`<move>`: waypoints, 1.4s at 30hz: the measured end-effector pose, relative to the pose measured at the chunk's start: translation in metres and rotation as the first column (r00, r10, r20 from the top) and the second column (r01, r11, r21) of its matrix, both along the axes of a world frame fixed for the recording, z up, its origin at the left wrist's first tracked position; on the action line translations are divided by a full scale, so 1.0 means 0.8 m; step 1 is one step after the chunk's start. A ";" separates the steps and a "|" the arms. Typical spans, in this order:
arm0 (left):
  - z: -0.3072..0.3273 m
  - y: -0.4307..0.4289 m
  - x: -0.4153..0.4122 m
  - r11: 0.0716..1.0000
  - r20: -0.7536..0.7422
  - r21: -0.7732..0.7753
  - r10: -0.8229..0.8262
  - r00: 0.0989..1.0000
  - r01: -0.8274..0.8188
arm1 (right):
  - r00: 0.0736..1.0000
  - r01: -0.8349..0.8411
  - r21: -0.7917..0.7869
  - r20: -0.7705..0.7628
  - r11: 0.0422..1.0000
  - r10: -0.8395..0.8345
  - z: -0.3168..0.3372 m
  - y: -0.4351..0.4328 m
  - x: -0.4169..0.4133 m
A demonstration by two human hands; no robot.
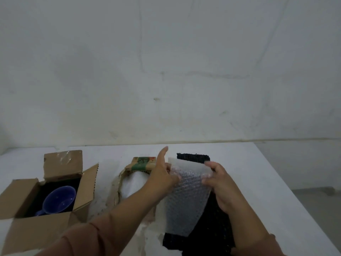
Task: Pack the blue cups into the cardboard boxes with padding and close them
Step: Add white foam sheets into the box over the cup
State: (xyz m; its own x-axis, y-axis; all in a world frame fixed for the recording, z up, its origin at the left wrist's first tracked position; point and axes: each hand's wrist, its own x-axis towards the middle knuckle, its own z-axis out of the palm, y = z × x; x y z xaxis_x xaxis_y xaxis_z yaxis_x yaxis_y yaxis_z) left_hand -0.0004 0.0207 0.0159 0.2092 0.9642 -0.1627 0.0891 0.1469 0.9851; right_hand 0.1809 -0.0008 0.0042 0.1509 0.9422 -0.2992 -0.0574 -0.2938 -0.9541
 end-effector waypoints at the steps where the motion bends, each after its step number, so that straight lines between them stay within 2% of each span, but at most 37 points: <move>1: 0.008 0.001 -0.007 0.998 -0.052 0.060 0.000 0.999 0.003 | 0.996 -0.035 0.042 0.082 0.998 0.032 0.011 0.001 -0.003; 3: 0.024 0.003 -0.020 0.988 -0.181 0.156 0.021 0.983 0.008 | 0.953 -0.067 0.093 0.300 0.993 0.036 0.035 0.002 -0.011; 5: 0.040 0.001 -0.032 0.969 -0.276 0.249 0.070 0.959 0.000 | 0.853 -0.059 0.190 0.519 0.980 -0.049 0.059 0.001 -0.022; 7: 0.051 -0.001 -0.044 0.941 -0.267 0.336 0.138 0.954 -0.043 | 0.802 -0.070 0.302 0.584 0.951 -0.126 0.085 0.000 -0.034; 8: 0.055 -0.002 -0.050 0.934 -0.204 0.350 0.149 0.967 -0.070 | 0.820 -0.081 0.343 0.557 0.936 -0.133 0.096 -0.001 -0.039; 10: 0.065 -0.002 -0.062 0.963 0.064 0.254 0.072 0.995 -0.086 | 0.915 -0.103 0.376 0.398 0.921 -0.060 0.120 -0.005 -0.047; 12: 0.068 0.001 -0.073 0.989 0.285 0.141 -0.076 0.956 0.037 | 0.978 -0.130 0.395 0.200 0.909 0.053 0.140 -0.006 -0.055; 15: 0.064 0.002 -0.080 0.987 0.219 0.081 -0.152 0.964 0.137 | 0.996 -0.086 0.440 0.068 0.894 0.063 0.156 0.001 -0.068; 18: 0.056 -0.003 -0.083 0.996 0.211 0.003 -0.083 0.974 0.084 | 0.999 -0.009 0.427 -0.038 0.904 0.028 0.155 0.011 -0.080; 21: 0.055 -0.003 -0.088 0.999 0.257 -0.041 -0.023 0.966 0.034 | 0.992 0.000 0.286 -0.123 0.958 0.036 0.134 0.020 -0.083; 24: 0.054 0.000 -0.096 0.997 0.288 -0.074 0.030 0.957 -0.009 | 0.970 -0.134 0.110 -0.189 0.985 0.153 0.104 0.017 -0.092; 26: 0.054 -0.002 -0.100 0.996 0.276 -0.085 0.019 0.961 0.005 | 0.950 -0.215 0.092 -0.210 0.972 0.230 0.091 0.012 -0.103; 29: 0.055 -0.002 -0.104 0.997 0.292 -0.082 0.010 0.956 0.015 | 0.951 -0.206 0.102 -0.215 0.973 0.224 0.087 0.013 -0.107; 33: 0.058 0.002 -0.119 0.993 0.384 -0.119 0.041 0.923 0.005 | 0.950 -0.303 -0.014 -0.086 0.953 0.300 0.084 0.015 -0.101; 35: 0.059 0.001 -0.126 0.989 0.414 -0.150 0.075 0.907 -0.014 | 0.957 -0.270 0.001 -0.107 0.963 0.269 0.084 0.016 -0.103; 37: 0.060 0.000 -0.133 0.979 0.521 -0.200 0.150 0.840 -0.051 | 0.968 -0.210 0.045 -0.133 0.977 0.214 0.084 0.019 -0.104; 39: 0.059 0.000 -0.141 0.953 0.584 -0.299 0.228 0.779 -0.055 | 0.977 -0.194 0.081 -0.077 0.978 0.200 0.086 0.020 -0.105; 40: 0.058 0.000 -0.147 0.933 0.558 -0.359 0.240 0.795 -0.029 | 0.978 -0.202 0.098 -0.024 0.974 0.205 0.085 0.022 -0.105; 42: 0.050 0.003 -0.156 0.893 0.436 -0.447 0.165 0.885 0.054 | 0.971 -0.233 0.137 0.078 0.963 0.224 0.082 0.024 -0.109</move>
